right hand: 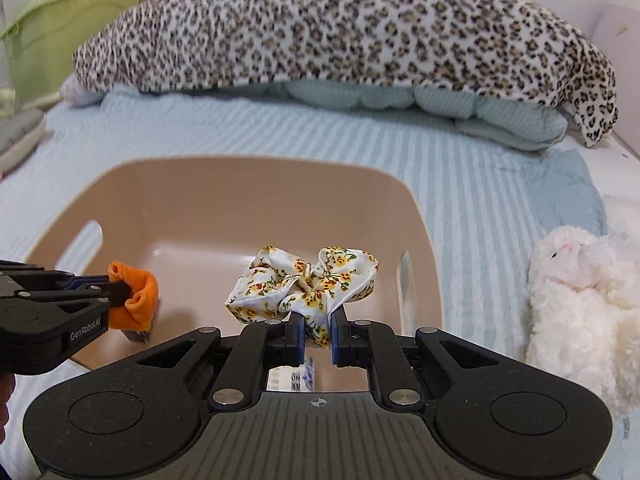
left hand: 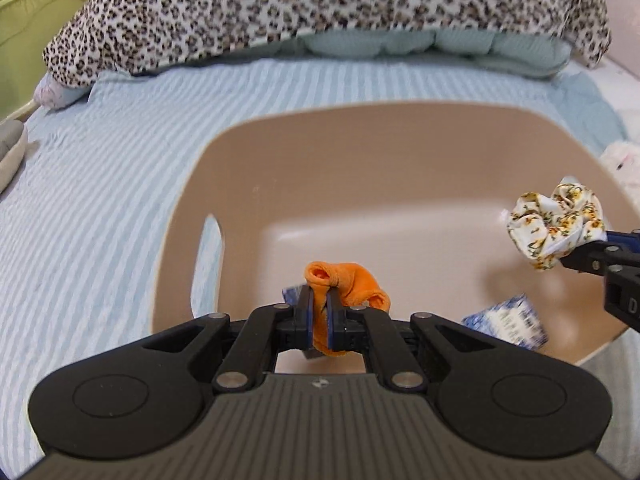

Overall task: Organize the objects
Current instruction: 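Carry the scrunchie and sock over the basket and open both tools, then grasp the beige hair clip with the right tool while the left grasps the green tea-leaf bag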

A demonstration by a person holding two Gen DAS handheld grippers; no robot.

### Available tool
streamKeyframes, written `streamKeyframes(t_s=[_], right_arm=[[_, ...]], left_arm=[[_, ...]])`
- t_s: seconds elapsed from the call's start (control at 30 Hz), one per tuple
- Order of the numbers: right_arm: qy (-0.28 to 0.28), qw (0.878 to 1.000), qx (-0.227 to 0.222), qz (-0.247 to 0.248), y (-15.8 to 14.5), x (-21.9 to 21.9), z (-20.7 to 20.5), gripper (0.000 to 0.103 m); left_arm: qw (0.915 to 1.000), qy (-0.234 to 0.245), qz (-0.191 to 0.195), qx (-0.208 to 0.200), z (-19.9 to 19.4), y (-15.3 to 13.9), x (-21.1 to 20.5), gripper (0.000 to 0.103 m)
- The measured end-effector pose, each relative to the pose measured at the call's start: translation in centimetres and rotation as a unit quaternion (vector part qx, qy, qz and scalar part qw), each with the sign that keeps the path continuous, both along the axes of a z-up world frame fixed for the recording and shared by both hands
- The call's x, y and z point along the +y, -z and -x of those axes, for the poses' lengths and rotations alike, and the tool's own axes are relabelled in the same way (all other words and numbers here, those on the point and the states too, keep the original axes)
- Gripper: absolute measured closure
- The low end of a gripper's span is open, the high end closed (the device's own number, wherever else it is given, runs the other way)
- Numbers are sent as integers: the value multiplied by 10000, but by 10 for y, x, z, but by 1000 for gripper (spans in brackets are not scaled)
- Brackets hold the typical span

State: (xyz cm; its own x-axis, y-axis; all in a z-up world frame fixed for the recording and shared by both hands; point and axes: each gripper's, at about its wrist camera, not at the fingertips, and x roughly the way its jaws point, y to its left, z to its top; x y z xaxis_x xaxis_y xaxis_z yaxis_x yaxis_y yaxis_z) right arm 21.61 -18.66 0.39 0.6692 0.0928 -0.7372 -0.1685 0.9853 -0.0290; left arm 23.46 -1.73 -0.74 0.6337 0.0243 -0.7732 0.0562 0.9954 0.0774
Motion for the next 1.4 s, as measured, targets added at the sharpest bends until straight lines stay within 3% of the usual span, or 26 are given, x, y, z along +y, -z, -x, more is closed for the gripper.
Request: streamKeyframes(t_s=[0.1,0.13,0.2,0.23,0.27,0.3,0.37,0.5,0.6,0.9,1.4], right_arm=[[-12,9999,138,27,7,1,1,84],[-24,9999,149,27,8,1,2,74],[-74,9999,112,-3,7,2,5,65],[-104,9999,89,-25,4,2,8,53],[-110,9999,29,-22,1,3,11,46],[-110,9999,-56,-2,-4,3,14,37],[-113,9996,-243,28,-15,2,22,31],[-49,9989,-451,-89,-34,-5,37,13],[35,9983,-565,-163,-42,-10,50,3],[109,9989,-410,-202,-36,-19,88,0],[133,9988,456,65,28,-22,118,0]], left_arm=[[10000,-23,-2,64,1,3,3,94],[10000,-56,-5,16,3,1,4,94],[9999,-64,-60,-123,9,-6,4,88],[9998,-49,-79,-158,11,-11,3,86],[9998,-33,-73,-168,12,-15,3,74],[9998,-37,-44,-164,15,-20,4,52],[9996,-68,70,-269,22,-31,8,28],[9987,-55,168,-475,38,-51,14,16],[9990,33,169,-402,49,-57,17,13],[9989,-30,304,-346,95,-55,35,13],[9986,-73,243,456,122,3,57,13]])
